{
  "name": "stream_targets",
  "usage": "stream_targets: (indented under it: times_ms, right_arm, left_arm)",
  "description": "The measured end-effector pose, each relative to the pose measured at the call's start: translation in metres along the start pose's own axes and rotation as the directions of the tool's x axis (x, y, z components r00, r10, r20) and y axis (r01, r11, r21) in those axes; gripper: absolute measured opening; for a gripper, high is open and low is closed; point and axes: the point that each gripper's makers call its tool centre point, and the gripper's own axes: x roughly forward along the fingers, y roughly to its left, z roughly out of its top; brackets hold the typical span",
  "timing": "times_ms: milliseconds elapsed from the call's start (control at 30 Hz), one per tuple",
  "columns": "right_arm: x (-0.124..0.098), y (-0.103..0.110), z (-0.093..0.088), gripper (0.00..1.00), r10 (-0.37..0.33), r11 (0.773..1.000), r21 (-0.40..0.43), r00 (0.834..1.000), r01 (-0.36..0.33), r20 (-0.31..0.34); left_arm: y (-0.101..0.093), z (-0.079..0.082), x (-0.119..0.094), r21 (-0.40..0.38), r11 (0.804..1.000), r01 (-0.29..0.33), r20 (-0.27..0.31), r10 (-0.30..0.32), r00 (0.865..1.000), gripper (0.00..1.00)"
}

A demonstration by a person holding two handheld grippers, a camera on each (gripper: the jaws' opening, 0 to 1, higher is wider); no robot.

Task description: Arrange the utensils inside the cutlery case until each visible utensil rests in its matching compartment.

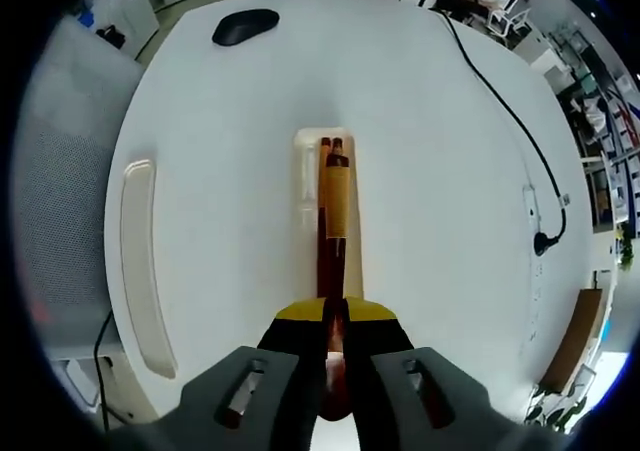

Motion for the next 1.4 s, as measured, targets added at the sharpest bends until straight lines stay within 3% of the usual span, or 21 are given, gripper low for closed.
stream_targets:
  times_ms: [533, 1400]
  right_arm:
    - [0.014, -0.002, 0.015, 0.01, 0.027, 0.999, -0.029, 1.0, -0.027, 0.006]
    - [0.028, 0.008, 0.017, 0.01, 0.063, 0.993, -0.101, 0.998, -0.062, 0.004]
  left_arm:
    - [0.005, -0.002, 0.0, -0.009, 1.0, -0.012, -0.019, 0.012, 1.0, 0.72]
    - [0.002, -0.007, 0.009, -0.017, 1.0, -0.014, -0.05, 0.013, 0.999, 0.72]
